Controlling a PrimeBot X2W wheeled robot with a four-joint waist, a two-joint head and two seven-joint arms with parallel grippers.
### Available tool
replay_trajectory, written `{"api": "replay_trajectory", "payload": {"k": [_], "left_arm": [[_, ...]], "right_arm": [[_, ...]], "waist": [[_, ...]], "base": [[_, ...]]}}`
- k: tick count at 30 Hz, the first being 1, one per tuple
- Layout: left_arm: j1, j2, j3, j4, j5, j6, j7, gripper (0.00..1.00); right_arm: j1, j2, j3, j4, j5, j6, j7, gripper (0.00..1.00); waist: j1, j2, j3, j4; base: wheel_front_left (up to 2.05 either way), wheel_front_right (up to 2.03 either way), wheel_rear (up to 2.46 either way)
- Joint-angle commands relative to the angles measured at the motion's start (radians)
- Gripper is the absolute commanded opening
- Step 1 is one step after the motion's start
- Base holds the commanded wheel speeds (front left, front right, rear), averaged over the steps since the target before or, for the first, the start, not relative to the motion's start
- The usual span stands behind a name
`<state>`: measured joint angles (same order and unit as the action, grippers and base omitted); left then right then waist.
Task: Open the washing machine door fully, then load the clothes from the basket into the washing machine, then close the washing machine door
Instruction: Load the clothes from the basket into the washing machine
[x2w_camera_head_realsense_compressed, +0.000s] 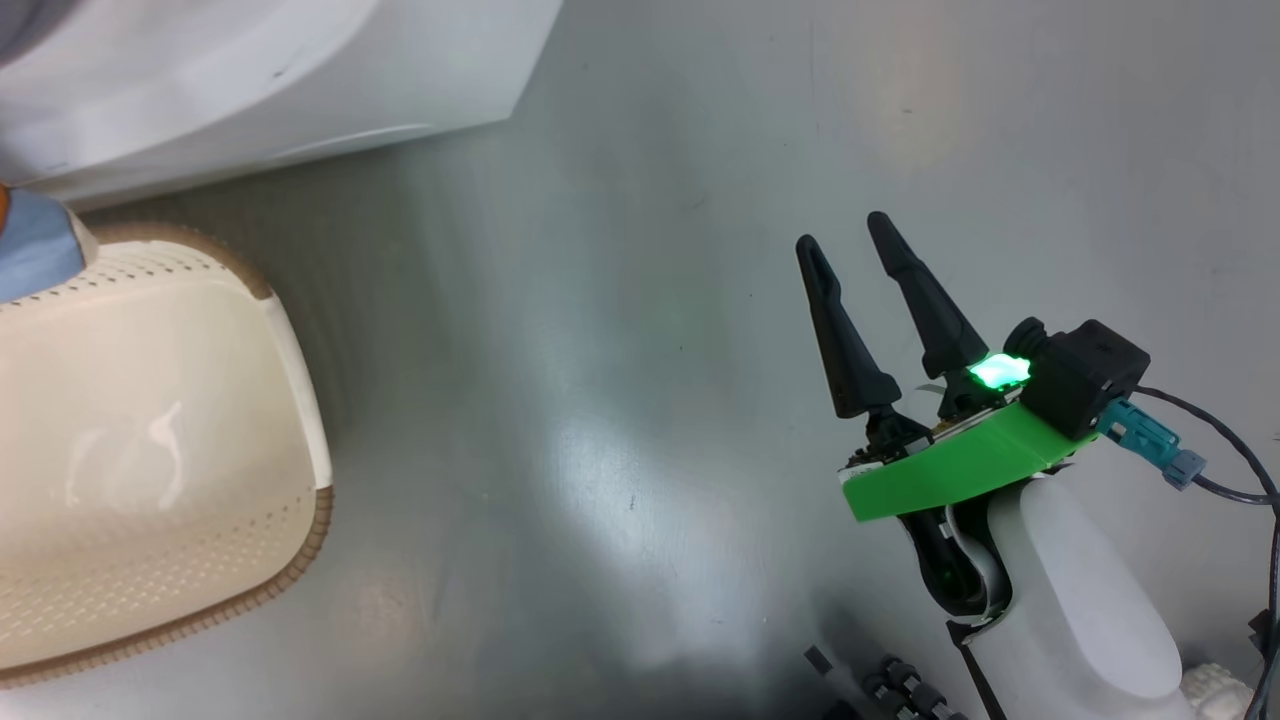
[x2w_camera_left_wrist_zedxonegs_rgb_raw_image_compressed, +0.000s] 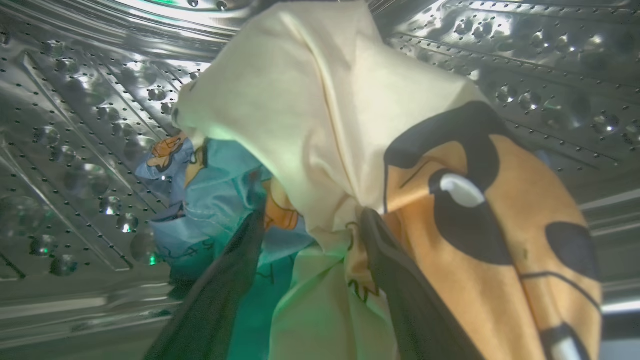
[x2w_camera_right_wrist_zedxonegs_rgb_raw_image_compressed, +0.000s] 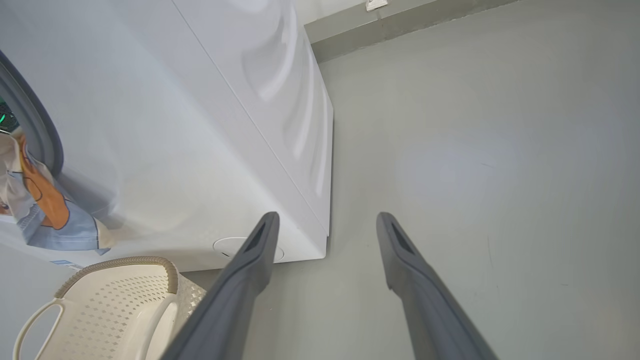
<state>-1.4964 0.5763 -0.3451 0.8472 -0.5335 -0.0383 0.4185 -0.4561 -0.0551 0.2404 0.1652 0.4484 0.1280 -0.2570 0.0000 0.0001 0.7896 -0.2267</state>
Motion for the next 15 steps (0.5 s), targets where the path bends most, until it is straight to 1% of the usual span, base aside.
{"api": "replay_trajectory", "payload": {"k": [1,4,15], "left_arm": [[0.024,0.044,0.022,-0.04,-0.009,0.012,0.001,1.0],[0.078,0.033,0.027,-0.082,-0.025,0.026,-0.016,1.0],[0.235,0.02,0.028,-0.161,-0.063,0.042,-0.031,1.0]], "right_arm": [[0.024,0.005,0.011,-0.016,-0.004,0.003,-0.005,1.0],[0.027,0.005,0.002,-0.01,-0.014,0.003,-0.005,1.0],[0.042,0.005,-0.02,0.003,-0.044,0.003,-0.005,1.0]], "waist": [[0.0,-0.0001,-0.014,0.008],[0.0,-0.0001,-0.037,0.022],[0.0,-0.0001,-0.108,0.064]], "base": [[0.0,0.0,0.0],[0.0,0.0,0.0],[0.0,0.0,0.0]]}}
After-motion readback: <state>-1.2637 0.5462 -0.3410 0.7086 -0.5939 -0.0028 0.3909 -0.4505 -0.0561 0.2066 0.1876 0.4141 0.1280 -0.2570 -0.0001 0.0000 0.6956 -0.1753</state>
